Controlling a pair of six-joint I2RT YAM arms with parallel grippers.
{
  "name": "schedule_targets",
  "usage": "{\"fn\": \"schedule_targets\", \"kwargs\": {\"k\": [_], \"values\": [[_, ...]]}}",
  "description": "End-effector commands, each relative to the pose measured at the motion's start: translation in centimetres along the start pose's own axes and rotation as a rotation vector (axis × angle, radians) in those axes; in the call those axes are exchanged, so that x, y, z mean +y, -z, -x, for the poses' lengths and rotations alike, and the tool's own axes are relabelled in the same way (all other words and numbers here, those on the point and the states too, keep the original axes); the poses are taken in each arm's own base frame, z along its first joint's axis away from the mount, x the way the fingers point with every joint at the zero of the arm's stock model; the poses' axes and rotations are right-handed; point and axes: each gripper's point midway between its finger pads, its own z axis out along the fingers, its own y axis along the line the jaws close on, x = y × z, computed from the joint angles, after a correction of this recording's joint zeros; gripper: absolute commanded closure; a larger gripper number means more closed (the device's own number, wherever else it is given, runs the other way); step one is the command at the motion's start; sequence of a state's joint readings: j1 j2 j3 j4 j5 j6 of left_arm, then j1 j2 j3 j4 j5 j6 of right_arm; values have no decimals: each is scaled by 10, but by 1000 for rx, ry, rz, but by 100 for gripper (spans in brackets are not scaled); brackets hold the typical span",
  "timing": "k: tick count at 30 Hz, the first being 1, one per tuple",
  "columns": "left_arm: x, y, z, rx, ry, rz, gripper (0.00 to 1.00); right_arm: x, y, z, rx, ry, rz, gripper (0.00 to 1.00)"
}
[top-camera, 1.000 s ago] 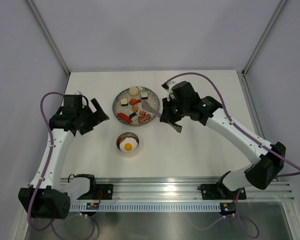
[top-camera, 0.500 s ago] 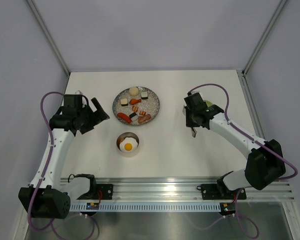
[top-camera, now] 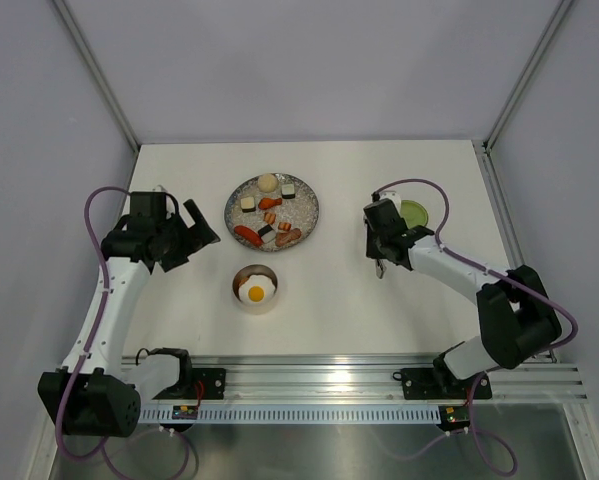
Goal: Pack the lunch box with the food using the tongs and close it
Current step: Place the clamp at the center of the board, then pick up the box lid from the center of the board.
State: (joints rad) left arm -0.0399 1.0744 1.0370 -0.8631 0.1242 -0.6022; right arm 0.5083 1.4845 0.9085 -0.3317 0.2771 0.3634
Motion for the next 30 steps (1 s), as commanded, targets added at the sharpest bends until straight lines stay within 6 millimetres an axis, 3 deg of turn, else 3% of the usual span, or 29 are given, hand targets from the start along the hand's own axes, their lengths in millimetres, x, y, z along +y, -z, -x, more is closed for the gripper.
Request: {"fn": "schedule_targets", "kwargs": {"k": [1,2,3,7,13,19,21,24,26,30], "values": [[-6,2,5,-25,-8,-38,1,9,-8,25,-73,-36,12,72],[-6,3,5,-26,-13,-39,1,10,-9,25,-68,-35,11,63],[-5,4,4,-25,-12,-37,1,12,-12,27,-63,-35,9,48],[-5,6,5,-34,-16,-33,1,15,-13,38,-69,-25,1,28],[-6,7,5,-29,-27,-40,1,16,6,78,-135,-28,-7,18],[-7,11,8,-37,-36,-38,1,10,28,116,-188,-70,-1,17],[-6,11,7,-36,-35,-38,1,-3,32,126,-197,-108,-20,20],[-6,10,6,-33,-35,-37,1,-24,33,126,-169,-168,-33,29],[-6,10,6,-32,-35,-39,1,-51,27,128,-146,-218,-63,34],[-7,8,5,-30,-34,-47,1,-82,2,110,-14,-229,-133,45]]}}
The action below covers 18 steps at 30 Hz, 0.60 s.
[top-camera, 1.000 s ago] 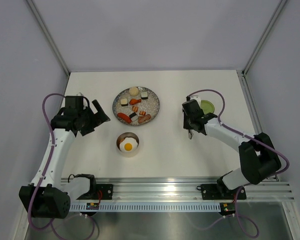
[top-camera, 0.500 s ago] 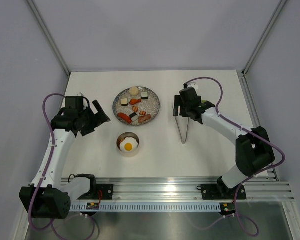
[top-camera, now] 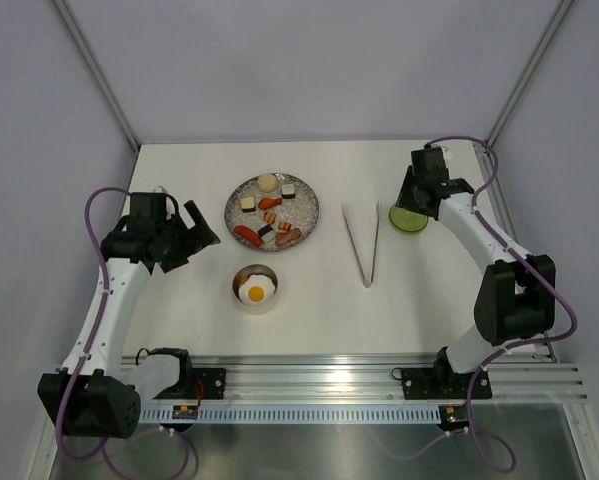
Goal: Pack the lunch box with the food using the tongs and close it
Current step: Pick up the box lid from the center of the board.
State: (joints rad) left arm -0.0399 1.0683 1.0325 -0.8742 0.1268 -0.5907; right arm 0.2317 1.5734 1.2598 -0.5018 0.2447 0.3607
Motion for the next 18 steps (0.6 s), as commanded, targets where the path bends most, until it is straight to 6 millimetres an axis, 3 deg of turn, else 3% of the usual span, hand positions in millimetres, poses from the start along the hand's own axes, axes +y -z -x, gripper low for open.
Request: {"fn": "schedule_targets", "kwargs": {"k": [1,4,10,11,18], "values": [[-9,7,9,-40,-21,-49,1,-13,-13,-5,98,-9,-27,49],[-11,8,9,-39,-18,-55,1,-42,-34,-15,168,-101,-64,50],[-12,10,11,-43,-25,-57,1,-67,-56,-29,207,-221,-76,44],[-12,11,12,-45,-25,-58,1,-80,-62,-32,221,-244,-97,43],[-14,11,12,-40,-18,-65,1,-82,-88,-50,290,-321,-50,44]]}}
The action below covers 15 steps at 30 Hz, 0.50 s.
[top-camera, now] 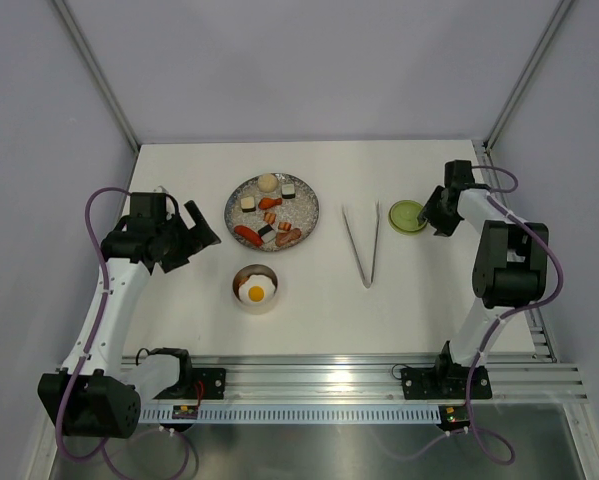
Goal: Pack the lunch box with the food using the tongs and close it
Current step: Pick up the box lid from the center of the board.
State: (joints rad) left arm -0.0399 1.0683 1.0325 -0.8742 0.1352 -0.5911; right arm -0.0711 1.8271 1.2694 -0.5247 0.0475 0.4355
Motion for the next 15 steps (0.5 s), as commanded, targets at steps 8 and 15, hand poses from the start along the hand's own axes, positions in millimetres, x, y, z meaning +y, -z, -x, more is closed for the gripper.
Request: {"fn": "schedule_targets", "kwargs": {"k": [8,15], "values": [[-12,15,12,-52,-20,-53,1,23,-33,-8,53,-74,111,46],[-11,16,11,-54,-20,-52,1,19,-42,-10,51,-82,89,61]]}}
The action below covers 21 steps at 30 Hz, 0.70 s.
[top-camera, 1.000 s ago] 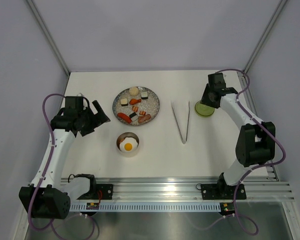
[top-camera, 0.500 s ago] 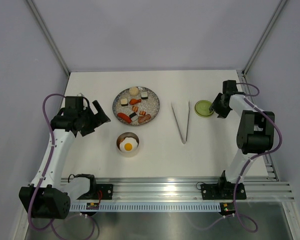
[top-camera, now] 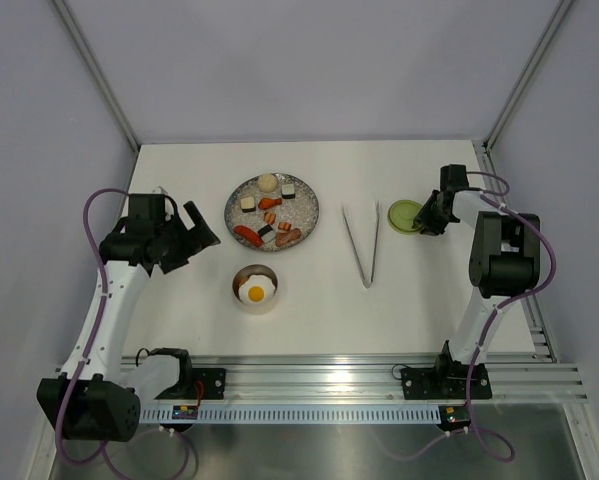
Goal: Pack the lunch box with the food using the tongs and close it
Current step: Pick up the box lid from the center of the board.
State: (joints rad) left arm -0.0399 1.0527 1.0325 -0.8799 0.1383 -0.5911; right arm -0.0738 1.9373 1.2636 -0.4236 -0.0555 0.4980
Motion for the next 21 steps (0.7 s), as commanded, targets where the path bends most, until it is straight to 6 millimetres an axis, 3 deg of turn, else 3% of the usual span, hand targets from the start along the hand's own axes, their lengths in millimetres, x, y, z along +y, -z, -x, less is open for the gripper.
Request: {"fn": "schedule_targets", "kwargs": {"k": [1,7,12,17,21], "values": [[-10,11,11,-44,-19,-44,1,3,-5,6,-21,-16,7,65],[-11,10,9,-41,-20,-57,1,3,16,17,-78,-19,1,100],[-5,11,11,-43,-25,-14,1,8,43,26,-136,-22,27,100],[-32,15,12,-38,-40,-129,1,12,65,28,-169,-26,54,100],[-65,18,1,-12,-95,-215,1,22,85,22,-170,-21,118,100]]}}
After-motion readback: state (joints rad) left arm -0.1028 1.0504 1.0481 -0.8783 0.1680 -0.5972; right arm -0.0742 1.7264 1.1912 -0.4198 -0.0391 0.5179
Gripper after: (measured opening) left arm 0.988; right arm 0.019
